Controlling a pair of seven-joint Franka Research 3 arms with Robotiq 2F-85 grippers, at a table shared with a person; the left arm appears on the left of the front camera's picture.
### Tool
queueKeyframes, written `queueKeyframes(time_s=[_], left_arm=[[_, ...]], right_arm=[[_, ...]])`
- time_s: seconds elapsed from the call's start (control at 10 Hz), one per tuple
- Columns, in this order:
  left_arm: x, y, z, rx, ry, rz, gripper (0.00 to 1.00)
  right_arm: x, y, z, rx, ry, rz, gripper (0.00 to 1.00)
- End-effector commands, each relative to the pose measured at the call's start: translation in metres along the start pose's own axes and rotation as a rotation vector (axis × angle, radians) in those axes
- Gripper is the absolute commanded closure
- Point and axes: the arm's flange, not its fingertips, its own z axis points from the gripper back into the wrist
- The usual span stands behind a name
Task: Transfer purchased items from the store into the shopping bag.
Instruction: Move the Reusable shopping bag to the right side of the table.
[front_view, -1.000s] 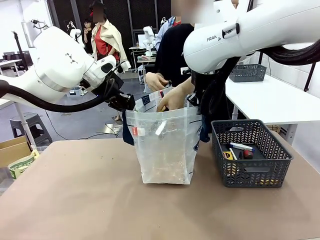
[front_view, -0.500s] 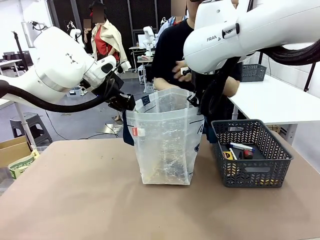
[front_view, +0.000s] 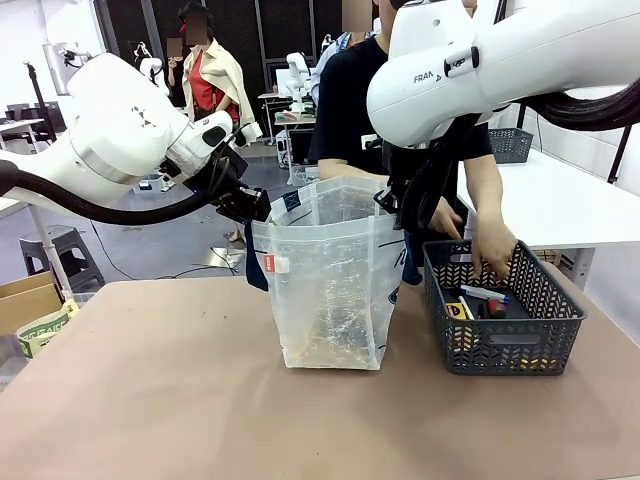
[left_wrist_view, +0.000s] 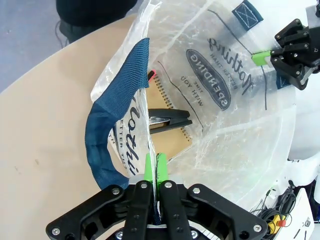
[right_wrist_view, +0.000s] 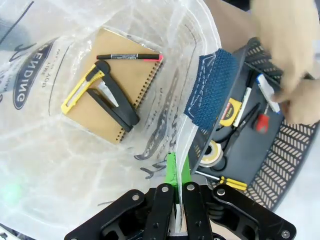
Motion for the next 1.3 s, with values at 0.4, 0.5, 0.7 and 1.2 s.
queueKeyframes(time_s=[0.4,0.5,0.7,1.2], left_arm=[[0.0012,-0.0002,0.0028,0.005,-0.009,-0.001,1.00],[0.0012,-0.0002,0.0028,0.005,-0.009,-0.001,1.00],[0.0012,-0.0002,0.0028,0.005,-0.009,-0.001,1.00],[0.0012,-0.0002,0.0028,0.005,-0.009,-0.001,1.00]], right_arm=[[0.0003,-0.0021,0.0001,-0.001,0.004,-0.006,1.00],[0.0003,-0.0021,0.0001,-0.001,0.004,-0.006,1.00],[0.0003,-0.0021,0.0001,-0.001,0.004,-0.006,1.00],[0.0003,-0.0021,0.0001,-0.001,0.004,-0.006,1.00]])
